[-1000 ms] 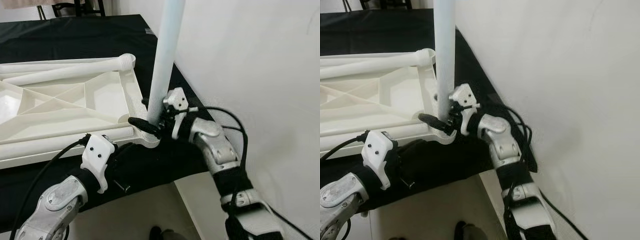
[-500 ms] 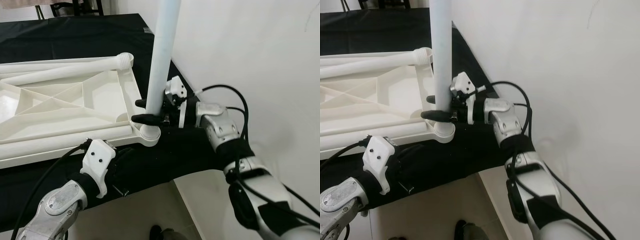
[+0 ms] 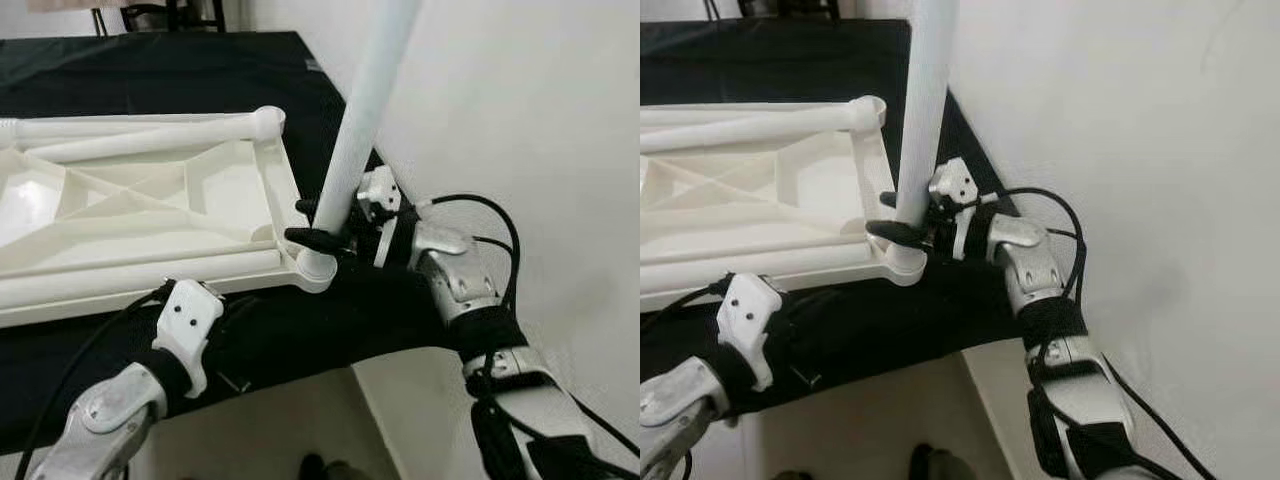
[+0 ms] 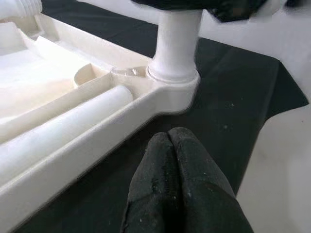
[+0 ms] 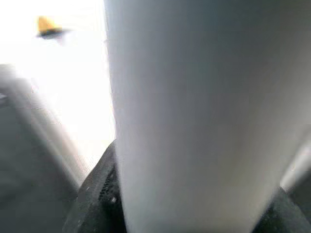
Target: Building children table
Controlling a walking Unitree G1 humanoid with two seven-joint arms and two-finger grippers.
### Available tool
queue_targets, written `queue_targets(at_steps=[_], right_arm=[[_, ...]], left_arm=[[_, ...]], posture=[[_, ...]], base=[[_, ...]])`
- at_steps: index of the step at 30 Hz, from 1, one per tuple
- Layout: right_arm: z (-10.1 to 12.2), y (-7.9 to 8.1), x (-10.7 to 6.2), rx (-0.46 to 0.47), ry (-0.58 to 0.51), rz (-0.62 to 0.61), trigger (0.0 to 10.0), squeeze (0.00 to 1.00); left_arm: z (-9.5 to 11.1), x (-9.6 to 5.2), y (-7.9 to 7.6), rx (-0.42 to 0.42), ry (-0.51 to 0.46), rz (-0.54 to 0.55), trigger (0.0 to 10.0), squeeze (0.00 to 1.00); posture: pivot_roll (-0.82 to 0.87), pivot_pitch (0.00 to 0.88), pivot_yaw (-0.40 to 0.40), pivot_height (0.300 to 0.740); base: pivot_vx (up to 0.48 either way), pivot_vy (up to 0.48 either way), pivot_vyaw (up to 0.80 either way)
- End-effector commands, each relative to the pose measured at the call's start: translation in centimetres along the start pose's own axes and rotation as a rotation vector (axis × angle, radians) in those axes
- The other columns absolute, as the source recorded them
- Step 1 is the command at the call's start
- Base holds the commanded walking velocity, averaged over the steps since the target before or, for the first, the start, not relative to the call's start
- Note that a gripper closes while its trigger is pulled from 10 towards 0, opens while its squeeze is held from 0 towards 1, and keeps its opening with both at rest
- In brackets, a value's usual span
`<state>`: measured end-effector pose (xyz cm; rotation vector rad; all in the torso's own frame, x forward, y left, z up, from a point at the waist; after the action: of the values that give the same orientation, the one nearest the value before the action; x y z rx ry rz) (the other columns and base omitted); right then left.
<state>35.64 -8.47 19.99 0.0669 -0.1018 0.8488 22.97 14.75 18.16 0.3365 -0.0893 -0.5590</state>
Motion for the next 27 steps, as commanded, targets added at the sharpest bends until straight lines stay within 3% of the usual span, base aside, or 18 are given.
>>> queue_targets(at_steps=[1, 2, 3, 5, 6, 12, 13, 18, 19, 21, 24, 25, 27], right_arm=[[-3.8, -1.0, -2.4, -0.055, 0.163, -0.320, 0.0, 0.00], [-3.7, -0.3, -2.9, -0.121, 0.142, -0.379, 0.0, 0.00], [-3.7, -0.3, -2.9, -0.121, 0.142, -0.379, 0.0, 0.00], [-4.4, -0.8, -2.2, 0.049, 0.176, -0.322, 0.0, 0.00], [-6.3, -0.5, -1.8, 0.110, 0.239, -0.294, 0.0, 0.00], [-6.5, 0.4, -0.3, 0.069, 0.263, -0.239, 0.0, 0.00], [-6.3, 0.3, -0.2, 0.058, 0.263, -0.250, 10.0, 0.00], [-5.3, 0.4, 0.3, 0.048, 0.240, -0.221, 10.0, 0.00], [-3.8, 0.6, 0.9, 0.065, 0.184, -0.128, 10.0, 1.00], [-1.2, 1.3, 1.6, 0.082, 0.095, 0.071, 10.0, 1.00], [0.3, 1.2, 1.7, 0.057, 0.083, 0.189, 10.0, 1.00], [0.8, 1.1, 1.7, 0.019, 0.097, 0.267, 10.0, 0.00], [1.3, 1.1, 1.6, -0.025, 0.115, 0.353, 10.0, 0.00]], left_arm=[[-0.3, -0.3, -0.1, 0.005, 0.014, -0.019, 10.0, 0.00], [-0.4, -0.3, 0.0, 0.007, 0.017, -0.021, 10.0, 0.00], [-0.4, -0.3, 0.0, 0.007, 0.017, -0.021, 10.0, 0.00], [-0.2, 0.0, -0.3, -0.013, 0.006, -0.029, 10.0, 0.00], [-0.4, 0.4, -0.7, -0.013, 0.009, -0.042, 10.0, 0.00], [-0.6, 0.0, -0.7, -0.007, 0.025, -0.031, 10.0, 0.00], [-0.6, 0.0, -0.6, -0.009, 0.023, -0.028, 10.0, 0.00], [-0.4, 0.3, -0.7, -0.015, 0.009, -0.033, 10.0, 0.00], [-0.4, 0.4, -0.9, -0.016, 0.011, -0.038, 10.0, 0.00], [-0.5, 0.4, -1.0, -0.015, 0.012, -0.040, 10.0, 0.00], [-0.5, 0.4, -0.8, -0.012, 0.013, -0.031, 10.0, 0.00], [-0.5, 0.4, -0.8, -0.011, 0.013, -0.028, 10.0, 0.00], [-0.5, 0.5, -0.8, -0.011, 0.012, -0.027, 10.0, 0.00]], posture=[[0.09, 0.271, -0.137, 0.740], [0.07, 0.260, -0.136, 0.740], [0.07, 0.260, -0.136, 0.740], [0.05, 0.231, -0.136, 0.740], [0.10, 0.253, -0.155, 0.740], [0.10, 0.252, -0.149, 0.740], [0.09, 0.251, -0.148, 0.740], [0.09, 0.250, -0.142, 0.740], [0.09, 0.247, -0.144, 0.740], [0.09, 0.246, -0.148, 0.740], [0.09, 0.245, -0.148, 0.740], [0.10, 0.241, -0.150, 0.740], [0.10, 0.241, -0.150, 0.740]], base=[[0.000, 0.000, 0.00], [0.000, 0.000, 0.00], [0.000, 0.000, 0.00], [0.000, 0.000, 0.00], [0.000, 0.000, 0.00], [0.000, 0.000, 0.00], [0.000, 0.000, 0.00], [0.000, 0.000, 0.00], [0.000, 0.000, 0.00], [0.000, 0.000, 0.00], [0.000, 0.000, 0.00], [0.000, 0.000, 0.00], [0.000, 0.000, 0.00]])
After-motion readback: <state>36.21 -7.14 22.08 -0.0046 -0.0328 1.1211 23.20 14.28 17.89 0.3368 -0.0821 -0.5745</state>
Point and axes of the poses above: a point about 5 cm out from each wrist's last joint towards the gripper, its own x axis pointing out of the wrist towards the gripper, its own z axis along the axis of the wrist's last joint, y = z × x, the point moved 1 cm from there along x, pointing out of the wrist towards the gripper, and after that the axes turned 9 degrees about x, right-handed, at the moved point
